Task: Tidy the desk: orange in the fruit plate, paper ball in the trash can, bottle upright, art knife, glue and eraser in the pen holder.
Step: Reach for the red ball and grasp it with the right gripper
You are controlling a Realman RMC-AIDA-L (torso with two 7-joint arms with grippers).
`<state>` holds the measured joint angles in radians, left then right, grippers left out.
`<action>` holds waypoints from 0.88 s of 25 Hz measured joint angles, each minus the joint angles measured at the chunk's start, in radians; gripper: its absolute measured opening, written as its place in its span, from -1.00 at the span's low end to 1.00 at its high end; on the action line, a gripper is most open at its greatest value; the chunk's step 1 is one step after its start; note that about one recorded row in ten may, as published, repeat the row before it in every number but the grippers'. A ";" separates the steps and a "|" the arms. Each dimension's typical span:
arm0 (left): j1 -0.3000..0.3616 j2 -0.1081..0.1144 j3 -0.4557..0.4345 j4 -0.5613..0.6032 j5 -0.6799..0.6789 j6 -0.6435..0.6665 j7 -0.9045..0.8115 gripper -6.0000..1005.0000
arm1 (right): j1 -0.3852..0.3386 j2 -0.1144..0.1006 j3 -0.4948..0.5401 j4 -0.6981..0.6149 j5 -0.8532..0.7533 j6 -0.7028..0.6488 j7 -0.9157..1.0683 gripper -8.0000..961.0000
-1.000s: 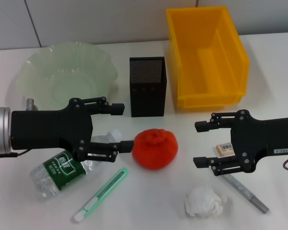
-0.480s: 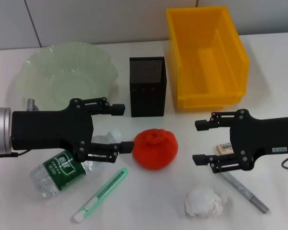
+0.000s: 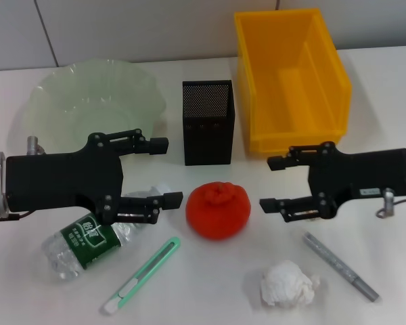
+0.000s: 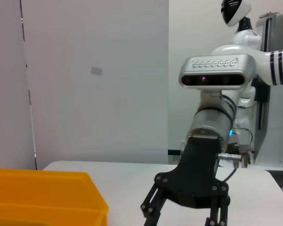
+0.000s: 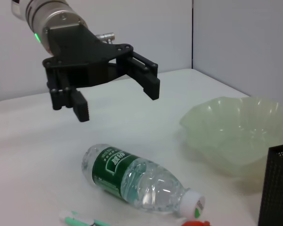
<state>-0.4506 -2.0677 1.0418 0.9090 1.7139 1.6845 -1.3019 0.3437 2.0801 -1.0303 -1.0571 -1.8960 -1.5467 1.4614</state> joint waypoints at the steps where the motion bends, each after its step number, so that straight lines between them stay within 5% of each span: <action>1: 0.000 0.000 0.000 -0.002 0.000 0.000 0.004 0.66 | 0.013 0.000 -0.001 0.015 -0.003 0.006 -0.001 0.59; 8: 0.002 0.000 0.000 -0.010 -0.001 -0.004 0.026 0.66 | 0.085 0.000 -0.036 0.106 -0.012 0.060 -0.004 0.59; 22: -0.001 -0.002 0.000 -0.012 -0.001 0.000 0.033 0.66 | 0.118 0.001 -0.188 0.188 -0.012 0.204 -0.007 0.58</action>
<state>-0.4520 -2.0696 1.0414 0.8972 1.7126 1.6841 -1.2686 0.4621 2.0809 -1.2185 -0.8694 -1.9083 -1.3430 1.4546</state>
